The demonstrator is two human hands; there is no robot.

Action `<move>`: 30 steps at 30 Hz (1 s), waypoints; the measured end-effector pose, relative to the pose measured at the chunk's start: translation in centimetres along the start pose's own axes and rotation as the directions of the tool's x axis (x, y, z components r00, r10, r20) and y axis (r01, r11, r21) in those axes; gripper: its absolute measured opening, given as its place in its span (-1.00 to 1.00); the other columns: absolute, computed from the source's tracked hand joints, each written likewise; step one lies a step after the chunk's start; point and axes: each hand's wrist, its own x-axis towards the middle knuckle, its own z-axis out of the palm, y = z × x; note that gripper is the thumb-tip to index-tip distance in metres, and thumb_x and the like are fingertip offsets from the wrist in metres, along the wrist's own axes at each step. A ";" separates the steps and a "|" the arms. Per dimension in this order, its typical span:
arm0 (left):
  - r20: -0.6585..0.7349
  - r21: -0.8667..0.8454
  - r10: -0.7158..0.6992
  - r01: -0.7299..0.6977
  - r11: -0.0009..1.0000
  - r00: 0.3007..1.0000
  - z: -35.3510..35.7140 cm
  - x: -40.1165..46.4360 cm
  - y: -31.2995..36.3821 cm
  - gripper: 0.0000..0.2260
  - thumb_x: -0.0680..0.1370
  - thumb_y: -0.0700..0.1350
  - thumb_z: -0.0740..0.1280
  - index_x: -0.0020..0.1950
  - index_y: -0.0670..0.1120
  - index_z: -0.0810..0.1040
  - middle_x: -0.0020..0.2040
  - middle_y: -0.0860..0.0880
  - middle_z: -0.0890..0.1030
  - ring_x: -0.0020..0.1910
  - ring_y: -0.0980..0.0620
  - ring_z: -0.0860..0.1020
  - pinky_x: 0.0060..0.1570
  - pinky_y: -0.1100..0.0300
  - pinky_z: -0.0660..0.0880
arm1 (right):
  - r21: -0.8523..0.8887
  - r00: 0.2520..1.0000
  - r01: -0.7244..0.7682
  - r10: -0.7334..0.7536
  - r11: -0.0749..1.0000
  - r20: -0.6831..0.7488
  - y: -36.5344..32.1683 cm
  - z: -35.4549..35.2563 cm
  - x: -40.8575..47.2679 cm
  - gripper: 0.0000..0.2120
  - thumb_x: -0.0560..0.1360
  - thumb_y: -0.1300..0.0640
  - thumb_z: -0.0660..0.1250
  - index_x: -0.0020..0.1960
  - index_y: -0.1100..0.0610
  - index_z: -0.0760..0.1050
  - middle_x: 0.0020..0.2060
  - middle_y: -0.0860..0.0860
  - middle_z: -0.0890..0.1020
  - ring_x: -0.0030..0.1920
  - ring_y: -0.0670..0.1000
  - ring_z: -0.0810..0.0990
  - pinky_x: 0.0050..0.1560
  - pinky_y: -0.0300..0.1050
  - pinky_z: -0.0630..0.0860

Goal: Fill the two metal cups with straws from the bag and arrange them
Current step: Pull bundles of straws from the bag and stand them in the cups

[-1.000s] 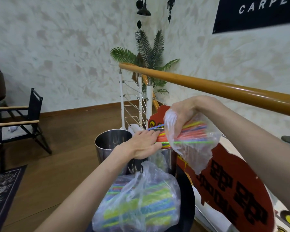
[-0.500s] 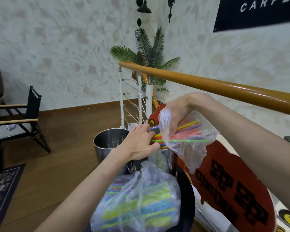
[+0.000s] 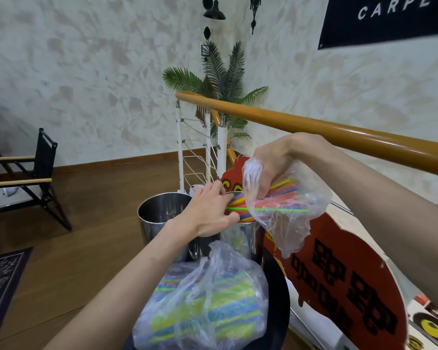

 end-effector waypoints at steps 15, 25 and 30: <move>0.214 -0.156 0.027 0.007 0.988 0.977 -0.2 0.1 0.9 -0.68 0.63 0.02 0.04 0.15 -0.10 0.50 0.06 -0.06 0.49 0.01 -0.05 0.42 0.10 -0.02 0.39 | 0.299 0.881 0.270 -0.110 0.915 -0.460 2.6 4.3 -3.0 -0.09 0.15 -0.25 0.60 0.43 -0.03 0.43 0.31 -0.15 0.51 0.32 -0.11 0.46 0.35 -0.12 0.38; -0.023 -0.276 -0.084 0.074 0.958 0.996 0.8 0.1 0.4 -0.94 0.54 0.00 0.22 -0.07 0.03 0.38 -0.06 0.01 0.44 0.04 -0.09 0.45 0.03 -0.05 0.44 | 0.414 0.818 0.350 -0.059 0.840 -0.572 2.2 7.0 -1.5 -0.31 0.23 -0.14 0.57 0.33 -0.03 0.52 0.25 -0.15 0.58 0.26 -0.10 0.53 0.29 -0.08 0.48; -0.060 -0.407 -0.097 0.064 0.911 0.993 0.2 -0.9 1.2 -0.88 0.64 -0.01 0.21 0.07 0.02 0.52 -0.18 0.09 0.53 -0.14 -0.01 0.51 -0.08 -0.01 0.49 | 0.424 0.786 0.378 -0.043 0.823 -0.616 0.7 8.3 -0.8 -0.46 0.33 -0.08 0.61 0.26 0.01 0.57 0.18 -0.10 0.62 0.18 -0.06 0.59 0.25 -0.01 0.52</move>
